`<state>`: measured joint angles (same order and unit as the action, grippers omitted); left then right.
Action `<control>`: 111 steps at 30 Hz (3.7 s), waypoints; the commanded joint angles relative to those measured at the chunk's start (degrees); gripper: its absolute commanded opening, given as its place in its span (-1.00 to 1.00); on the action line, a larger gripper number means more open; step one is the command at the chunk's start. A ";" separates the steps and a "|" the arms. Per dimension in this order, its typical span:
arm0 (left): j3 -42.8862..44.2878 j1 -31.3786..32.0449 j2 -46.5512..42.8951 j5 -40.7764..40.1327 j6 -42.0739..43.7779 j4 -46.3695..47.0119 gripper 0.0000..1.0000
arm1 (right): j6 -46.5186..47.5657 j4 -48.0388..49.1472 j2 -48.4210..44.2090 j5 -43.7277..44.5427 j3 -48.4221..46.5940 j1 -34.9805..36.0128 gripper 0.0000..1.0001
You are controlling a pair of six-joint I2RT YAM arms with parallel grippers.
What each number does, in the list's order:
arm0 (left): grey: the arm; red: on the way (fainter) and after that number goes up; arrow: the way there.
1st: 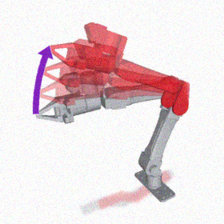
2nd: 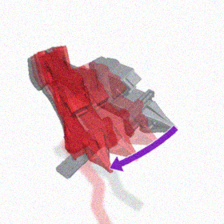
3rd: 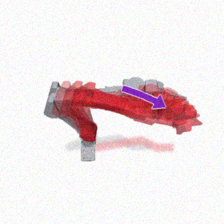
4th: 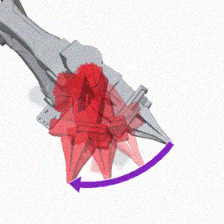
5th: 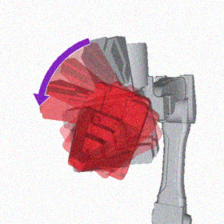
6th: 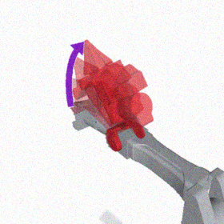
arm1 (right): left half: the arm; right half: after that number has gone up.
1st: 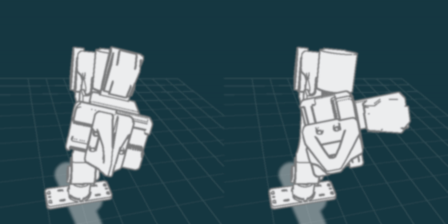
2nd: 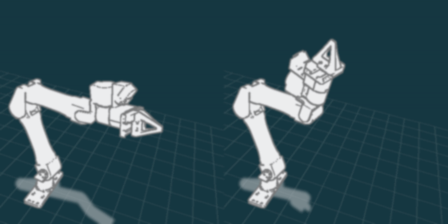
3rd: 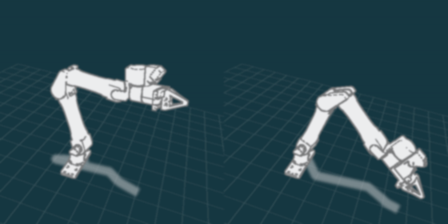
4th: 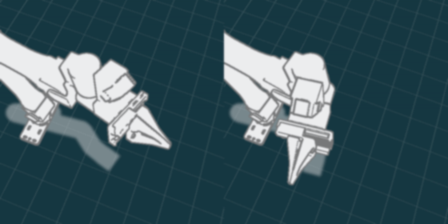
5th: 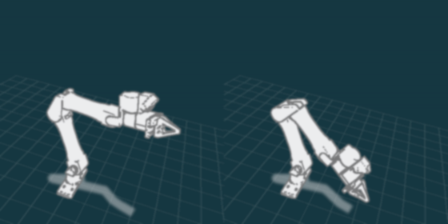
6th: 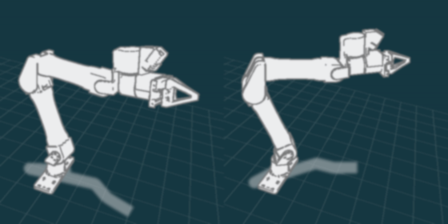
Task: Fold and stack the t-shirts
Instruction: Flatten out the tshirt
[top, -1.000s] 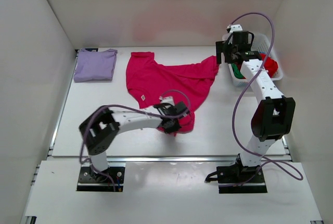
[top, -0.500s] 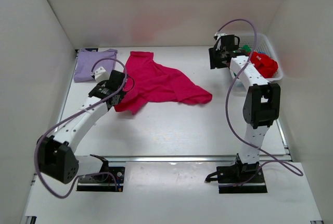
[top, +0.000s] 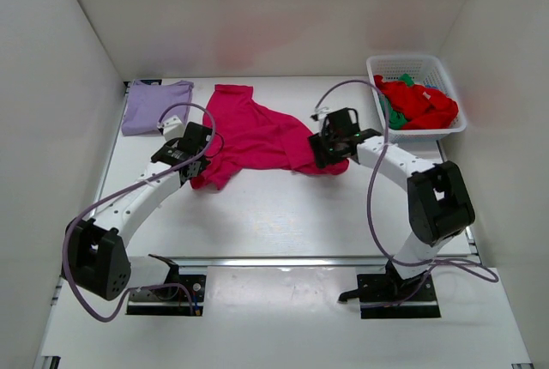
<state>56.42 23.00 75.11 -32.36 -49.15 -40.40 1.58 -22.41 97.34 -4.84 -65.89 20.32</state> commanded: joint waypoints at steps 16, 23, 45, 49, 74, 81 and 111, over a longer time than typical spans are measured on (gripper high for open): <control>-2.72 -1.91 -3.92 3.36 1.51 1.99 -1.00 | 11.51 7.92 10.40 6.95 -9.25 15.11 0.48; -3.25 -2.35 -3.75 3.62 1.95 2.17 -1.00 | 11.07 4.49 14.37 5.37 -13.30 13.78 0.28; -1.67 -7.00 -8.75 2.13 4.32 1.73 -1.00 | 8.26 -16.07 -2.41 1.95 -35.35 5.35 -1.00; -0.27 -11.83 -11.65 2.21 6.08 2.17 -1.00 | 5.63 -19.85 -4.88 -8.59 -40.45 1.31 -1.00; 2.29 -16.15 -9.11 3.70 9.60 4.28 -1.00 | 1.77 -16.01 -2.49 -6.69 -21.87 -4.18 -0.22; 0.97 -14.75 -10.07 4.67 9.07 4.63 -1.00 | -6.94 -8.27 -9.36 -5.88 -2.25 4.46 -0.18; -0.09 -17.02 -11.39 5.99 10.12 4.28 -1.00 | -4.57 -9.92 -7.66 -14.71 1.82 16.26 -1.00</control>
<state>56.58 7.18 65.82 -26.50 -39.79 -36.80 -3.81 -25.82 98.21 -4.29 -61.63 37.67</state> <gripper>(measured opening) 0.028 0.010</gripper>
